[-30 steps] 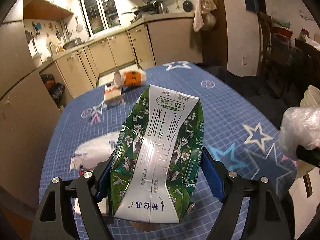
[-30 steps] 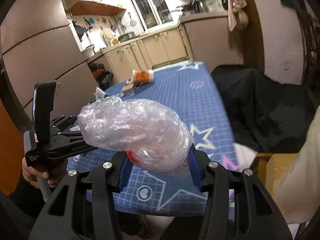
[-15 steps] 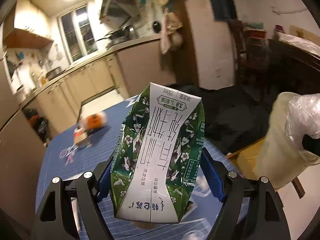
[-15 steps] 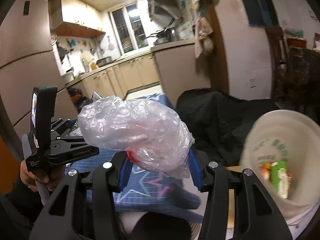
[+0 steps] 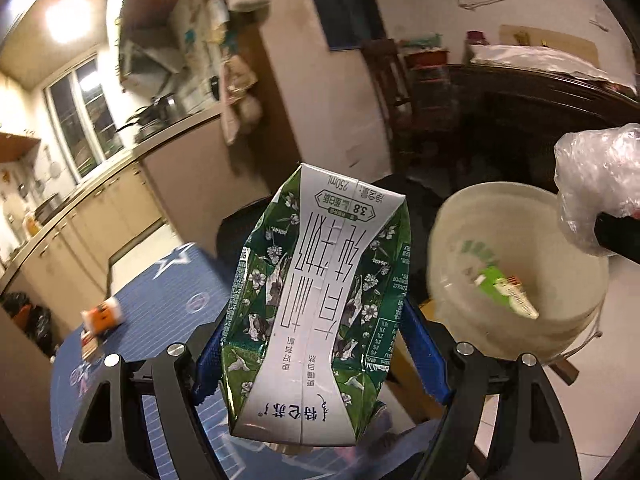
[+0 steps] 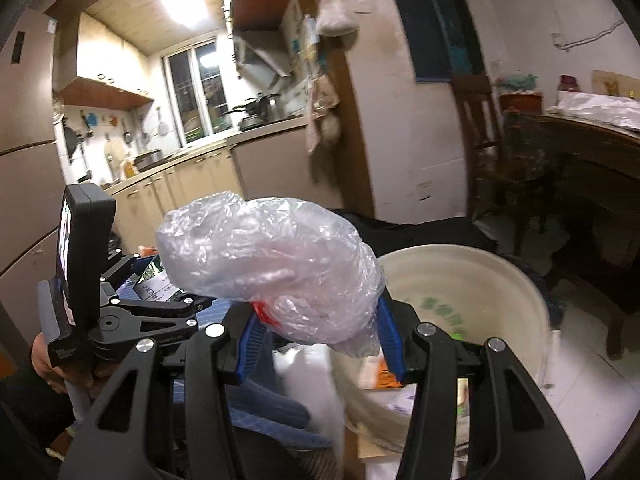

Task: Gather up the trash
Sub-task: 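Carry the milk carton and plastic bag with both tools over the white bucket, then open both tools to drop the carton and plastic bag into the bucket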

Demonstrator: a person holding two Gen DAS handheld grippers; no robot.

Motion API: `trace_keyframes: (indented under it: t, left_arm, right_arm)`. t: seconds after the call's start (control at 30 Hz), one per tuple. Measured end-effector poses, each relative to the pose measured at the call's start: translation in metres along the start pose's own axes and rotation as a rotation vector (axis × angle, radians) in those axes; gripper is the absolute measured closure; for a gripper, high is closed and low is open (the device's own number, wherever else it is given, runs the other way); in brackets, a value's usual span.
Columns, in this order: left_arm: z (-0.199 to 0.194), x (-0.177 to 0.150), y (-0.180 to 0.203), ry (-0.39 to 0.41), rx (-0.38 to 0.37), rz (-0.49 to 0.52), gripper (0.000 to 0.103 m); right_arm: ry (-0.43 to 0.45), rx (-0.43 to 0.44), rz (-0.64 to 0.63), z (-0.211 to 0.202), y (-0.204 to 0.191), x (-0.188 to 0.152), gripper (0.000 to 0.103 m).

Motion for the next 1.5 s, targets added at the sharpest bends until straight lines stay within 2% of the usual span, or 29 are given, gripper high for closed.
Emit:
trace_keyframes:
  t: [0.13, 0.33, 0.47, 0.73, 0.87, 1.23, 1.33, 1.37, 1.5]
  left_arm:
    - [0.011, 0.014, 0.027, 0.003, -0.054, 0.014, 0.024]
    - [0.029, 0.035, 0.071, 0.01, -0.199, 0.02, 0.024]
    - [0.039, 0.048, 0.098, 0.011, -0.263, 0.039, 0.024]
    - [0.068, 0.058, 0.131, -0.012, -0.427, 0.039, 0.024]
    - [0.077, 0.051, 0.137, -0.021, -0.462, 0.046, 0.024]
    - [0.088, 0.052, 0.137, -0.012, -0.475, 0.071, 0.024]
    - [0.089, 0.053, 0.136, -0.009, -0.487, 0.059, 0.024]
    - [0.09, 0.053, 0.135, -0.008, -0.483, 0.056, 0.023]
    - [0.09, 0.054, 0.132, 0.006, -0.475, 0.059, 0.023]
  right_arm:
    - [0.02, -0.051, 0.008, -0.009, 0.024, 0.004, 0.056]
    - [0.022, -0.131, 0.022, -0.015, 0.067, 0.005, 0.056]
    - [0.008, -0.17, 0.02, -0.013, 0.085, 0.0, 0.056]
    - [-0.043, -0.195, -0.004, 0.001, 0.115, -0.006, 0.056]
    - [-0.074, -0.181, -0.005, 0.009, 0.124, -0.01, 0.056]
    - [-0.088, -0.056, 0.014, 0.02, 0.127, -0.009, 0.055]
    - [-0.105, -0.017, 0.012, 0.023, 0.127, -0.009, 0.048]
    - [-0.117, -0.002, 0.012, 0.025, 0.128, -0.01, 0.04]
    - [-0.124, -0.017, 0.006, 0.029, 0.129, -0.011, 0.039]
Point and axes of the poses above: each gripper's, at about its wrist camera, not at the fingertips, and z roughly the way its jaws point, y to its right, x to its top, the point moved 6 cm from there along z, roughly the way its jaws point, and after that the axes turned 7 degrees about y, right-handed, at the moved point
